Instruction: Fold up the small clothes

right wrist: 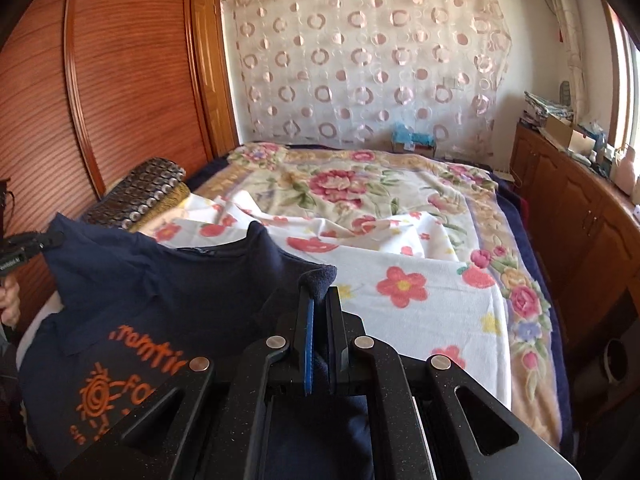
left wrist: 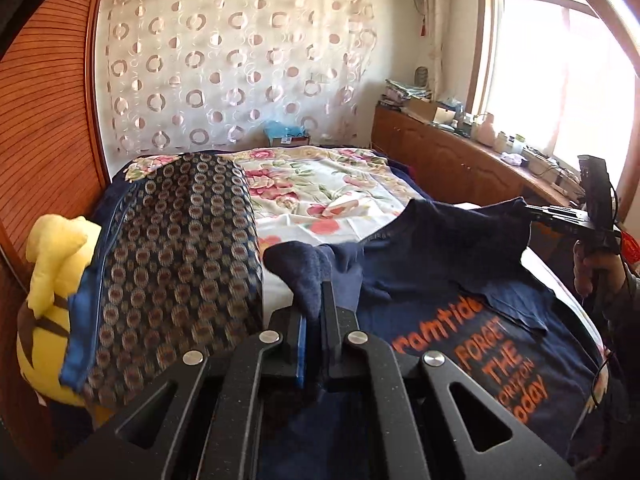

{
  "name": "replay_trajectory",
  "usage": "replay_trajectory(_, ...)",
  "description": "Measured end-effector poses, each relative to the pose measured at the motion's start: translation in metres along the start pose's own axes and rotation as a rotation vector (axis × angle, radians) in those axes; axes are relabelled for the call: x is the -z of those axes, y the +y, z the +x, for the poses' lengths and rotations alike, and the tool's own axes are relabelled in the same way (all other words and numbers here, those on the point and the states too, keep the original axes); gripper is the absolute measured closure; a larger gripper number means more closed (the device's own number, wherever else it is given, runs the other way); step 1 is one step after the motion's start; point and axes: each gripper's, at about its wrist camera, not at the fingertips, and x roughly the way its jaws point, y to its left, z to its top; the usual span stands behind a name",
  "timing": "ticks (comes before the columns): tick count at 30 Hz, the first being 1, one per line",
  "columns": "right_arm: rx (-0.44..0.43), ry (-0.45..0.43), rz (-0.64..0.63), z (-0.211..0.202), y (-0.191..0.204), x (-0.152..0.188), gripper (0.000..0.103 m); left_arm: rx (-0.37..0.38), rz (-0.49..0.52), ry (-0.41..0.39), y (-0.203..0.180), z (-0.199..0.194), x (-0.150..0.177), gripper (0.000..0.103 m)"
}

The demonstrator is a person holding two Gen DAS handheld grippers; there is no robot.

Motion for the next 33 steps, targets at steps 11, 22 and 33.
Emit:
replay_trajectory(11,-0.009,-0.062,0.066,-0.095,-0.011,0.085,0.099,-0.033,-0.063,-0.098,-0.004,-0.084,0.06,0.098)
replay_trajectory(22,0.033,0.003,0.066,-0.185,-0.002,0.134,0.099,-0.015,-0.065,-0.066,-0.011,-0.142,0.11,0.098)
replay_trajectory(33,0.056,0.174,0.051,-0.181,0.01,0.149,0.098,-0.06,-0.054,0.053,-0.006,-0.133,0.136,0.077)
